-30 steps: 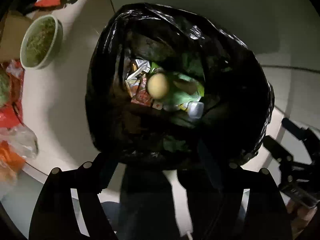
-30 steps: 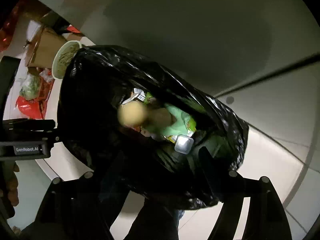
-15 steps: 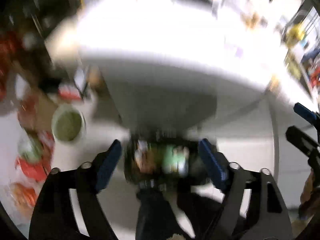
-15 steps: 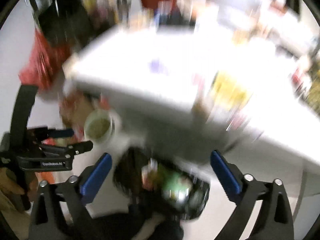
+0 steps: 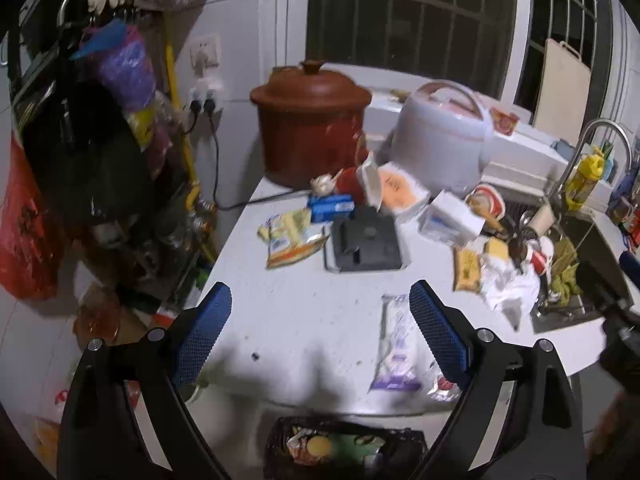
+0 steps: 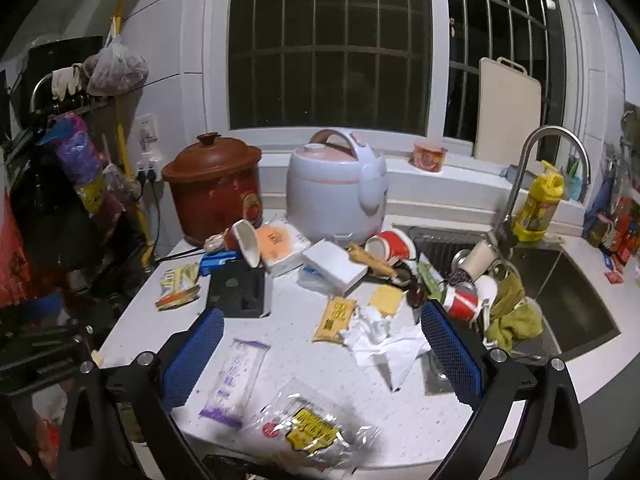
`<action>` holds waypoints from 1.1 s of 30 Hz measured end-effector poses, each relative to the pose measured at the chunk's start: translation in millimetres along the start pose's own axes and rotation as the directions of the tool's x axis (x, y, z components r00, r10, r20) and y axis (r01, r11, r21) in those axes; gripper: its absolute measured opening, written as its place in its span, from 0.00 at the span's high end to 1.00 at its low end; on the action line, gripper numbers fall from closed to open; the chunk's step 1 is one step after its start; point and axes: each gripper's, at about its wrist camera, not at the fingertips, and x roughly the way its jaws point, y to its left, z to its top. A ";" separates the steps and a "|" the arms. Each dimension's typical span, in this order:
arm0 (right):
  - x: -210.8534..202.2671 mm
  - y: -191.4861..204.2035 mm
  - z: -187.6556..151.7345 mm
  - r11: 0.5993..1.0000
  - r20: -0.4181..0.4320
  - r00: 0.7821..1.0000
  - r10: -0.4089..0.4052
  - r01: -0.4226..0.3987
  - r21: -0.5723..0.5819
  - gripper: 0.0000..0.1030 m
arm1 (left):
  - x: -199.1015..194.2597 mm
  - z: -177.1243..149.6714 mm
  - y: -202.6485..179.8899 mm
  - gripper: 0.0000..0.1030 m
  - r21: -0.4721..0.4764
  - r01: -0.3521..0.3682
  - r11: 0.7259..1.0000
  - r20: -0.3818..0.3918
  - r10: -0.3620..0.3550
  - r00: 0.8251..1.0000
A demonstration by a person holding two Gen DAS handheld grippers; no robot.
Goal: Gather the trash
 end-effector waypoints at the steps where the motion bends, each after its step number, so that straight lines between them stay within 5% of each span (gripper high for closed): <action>1: -2.3 -2.2 0.5 1.000 0.001 1.000 -0.001 0.001 0.001 0.05 | -2.5 3.8 -1.8 0.14 -0.002 -0.002 1.000 0.011 0.002 1.000; 11: -13.1 -3.3 5.3 1.000 0.041 0.999 -0.005 0.006 -0.011 0.05 | -27.2 23.2 -2.5 0.14 -0.018 -0.021 1.000 0.083 0.023 0.996; 33: -22.9 -1.0 9.9 1.000 0.069 0.998 0.013 -0.011 -0.025 0.05 | -39.6 27.7 -6.4 0.14 -0.015 -0.023 1.000 0.094 0.024 0.995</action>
